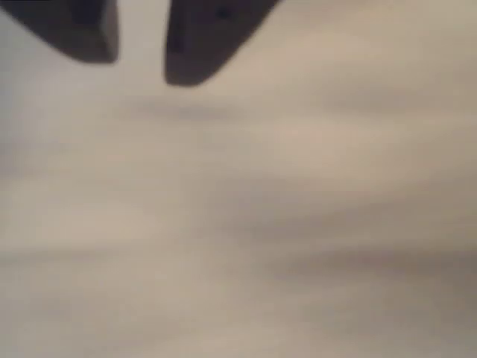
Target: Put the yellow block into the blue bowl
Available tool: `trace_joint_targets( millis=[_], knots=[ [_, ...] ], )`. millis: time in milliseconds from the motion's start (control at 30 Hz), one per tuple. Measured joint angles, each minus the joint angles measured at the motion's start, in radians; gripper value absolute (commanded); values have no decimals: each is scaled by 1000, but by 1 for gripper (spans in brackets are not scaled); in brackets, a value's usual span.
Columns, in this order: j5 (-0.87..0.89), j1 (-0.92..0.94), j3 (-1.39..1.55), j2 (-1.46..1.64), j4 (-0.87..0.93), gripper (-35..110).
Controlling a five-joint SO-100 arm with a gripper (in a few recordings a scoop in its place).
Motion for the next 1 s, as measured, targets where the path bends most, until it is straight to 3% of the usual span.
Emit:
trace_joint_targets(
  millis=[100, 467, 1000],
  knots=[
    [-20, -2, -31, -2, 0, 1],
    [-411, 5, -206, -158, 0, 1],
    [-795, 241, -913, -1029, 0, 1]
  ],
)
